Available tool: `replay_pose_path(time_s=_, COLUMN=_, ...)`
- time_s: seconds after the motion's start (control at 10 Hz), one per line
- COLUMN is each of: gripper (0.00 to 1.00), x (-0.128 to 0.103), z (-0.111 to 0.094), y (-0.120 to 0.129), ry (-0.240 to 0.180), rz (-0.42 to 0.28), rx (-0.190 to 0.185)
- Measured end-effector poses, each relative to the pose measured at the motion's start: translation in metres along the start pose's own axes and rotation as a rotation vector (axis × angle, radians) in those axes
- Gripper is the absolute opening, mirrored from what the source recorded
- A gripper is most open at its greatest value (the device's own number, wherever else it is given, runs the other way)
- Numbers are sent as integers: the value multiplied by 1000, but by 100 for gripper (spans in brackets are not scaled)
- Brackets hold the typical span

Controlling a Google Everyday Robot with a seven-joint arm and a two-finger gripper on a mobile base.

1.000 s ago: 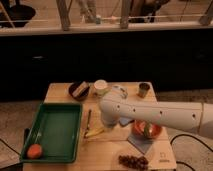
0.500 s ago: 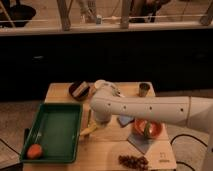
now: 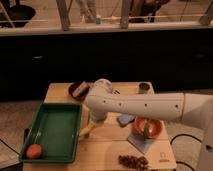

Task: Place banana in tray

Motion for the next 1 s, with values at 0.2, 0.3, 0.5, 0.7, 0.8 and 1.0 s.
replay_pose_path(time_s=0.2, gripper=0, x=-18, z=-5, y=-7, ry=2, rz=-32, rx=2)
replay_pose_path(time_s=0.3, gripper=0, x=-19, z=-6, y=-9, ry=3, rz=-43, rx=1)
replay_pose_path(time_s=0.5, gripper=0, x=-32, z=-8, y=-15, ry=2, rz=-70, rx=-2)
replay_pose_path(time_s=0.7, gripper=0, x=-50, z=-9, y=-21, ry=2, rz=-100, rx=-7)
replay_pose_path(time_s=0.8, gripper=0, x=-56, z=-10, y=-24, ry=0, rz=-116, rx=-7)
replay_pose_path(time_s=1.0, gripper=0, x=-63, z=-10, y=-27, ry=-4, rz=-142, rx=-9)
